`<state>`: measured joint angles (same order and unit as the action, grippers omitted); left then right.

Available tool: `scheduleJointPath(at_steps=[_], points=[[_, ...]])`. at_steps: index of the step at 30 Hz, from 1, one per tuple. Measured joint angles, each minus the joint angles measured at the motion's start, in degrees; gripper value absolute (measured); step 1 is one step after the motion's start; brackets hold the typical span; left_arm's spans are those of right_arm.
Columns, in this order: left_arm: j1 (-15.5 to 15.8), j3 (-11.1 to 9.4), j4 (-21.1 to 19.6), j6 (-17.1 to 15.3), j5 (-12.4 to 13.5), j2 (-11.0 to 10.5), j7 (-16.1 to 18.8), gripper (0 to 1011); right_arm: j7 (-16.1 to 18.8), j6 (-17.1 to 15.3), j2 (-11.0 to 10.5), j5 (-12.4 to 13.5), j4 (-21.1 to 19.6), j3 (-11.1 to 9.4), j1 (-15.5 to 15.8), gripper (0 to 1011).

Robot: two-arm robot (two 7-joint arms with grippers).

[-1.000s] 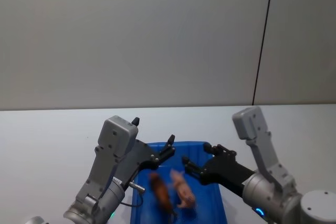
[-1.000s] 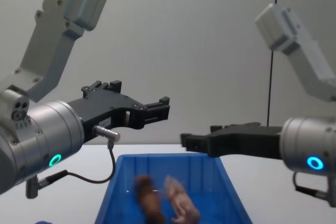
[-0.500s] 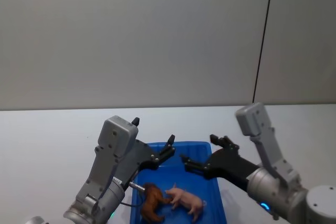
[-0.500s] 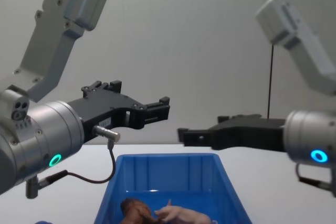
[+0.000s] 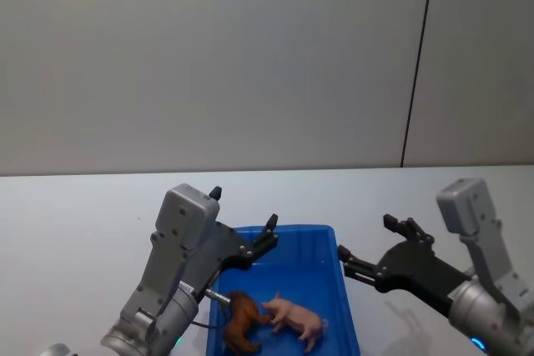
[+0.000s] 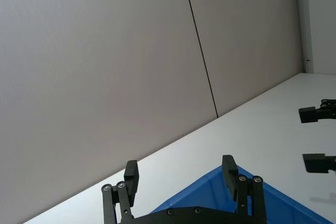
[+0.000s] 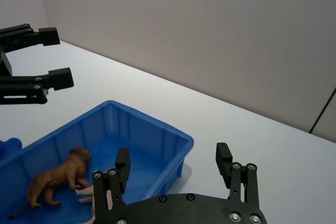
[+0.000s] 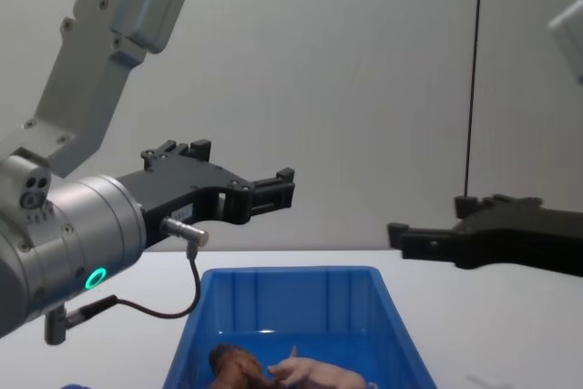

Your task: Pick up the two dolls from the table and place them into the box.

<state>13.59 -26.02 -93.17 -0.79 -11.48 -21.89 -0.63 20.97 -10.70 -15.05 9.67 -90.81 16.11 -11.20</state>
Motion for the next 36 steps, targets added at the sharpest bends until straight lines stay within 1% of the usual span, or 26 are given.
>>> scheduleJointPath(at_steps=[1, 4, 10, 13, 17, 18, 20, 21, 24, 30, 36], points=[[0.0, 0.0, 0.0, 0.0, 0.0, 0.0, 0.0, 1001, 0.0, 0.5, -0.6, 0.2, -0.3, -0.3, 0.5, 1001], [0.0, 0.0, 0.0, 0.0, 0.0, 0.0, 0.0, 1001, -0.1, 1.2, -1.3, 0.5, -0.7, -0.7, 1.2, 1001], [-0.5, 0.1, -0.6, -0.3, 0.2, -0.4, 0.5, 1002, -0.2, 2.1, -2.4, 0.9, -1.1, -1.3, 2.1, 1001], [-1.1, 0.3, -1.5, -1.0, 0.5, -1.0, 1.4, 1001, -0.2, 2.5, -2.8, 1.1, -1.3, -1.5, 2.5, 1001], [-2.7, 0.6, -3.5, -2.4, 0.6, -2.3, 3.3, 1001, -0.2, 3.0, -3.3, 1.2, -1.5, -1.7, 2.9, 1001], [-2.7, 0.6, -3.5, -2.4, 0.6, -2.3, 3.3, 1001, -0.2, 3.0, -3.3, 1.2, -1.5, -1.7, 2.9, 1001], [-3.9, 0.8, -4.8, -3.3, 0.5, -3.2, 4.7, 1001, -0.2, 3.1, -3.4, 1.3, -1.6, -1.8, 3.1, 1001], [-4.7, 0.9, -5.6, -3.9, 0.2, -3.8, 5.9, 1001, -0.2, 3.2, -3.5, 1.3, -1.7, -1.9, 3.2, 1001], [-6.1, 1.1, -6.8, -4.7, -0.5, -4.7, 7.4, 1001, -0.2, 3.3, -3.7, 1.4, -1.7, -2.0, 3.3, 1001], [-10.2, 1.8, -9.5, -6.2, -3.5, -7.3, 12.2, 1001, -0.3, 3.6, -3.9, 1.4, -1.9, -2.1, 3.5, 1001], [-13.1, 2.2, -10.9, -7.3, -6.0, -9.1, 15.0, 1001, -0.3, 3.7, -4.1, 1.5, -1.9, -2.1, 3.6, 1001]])
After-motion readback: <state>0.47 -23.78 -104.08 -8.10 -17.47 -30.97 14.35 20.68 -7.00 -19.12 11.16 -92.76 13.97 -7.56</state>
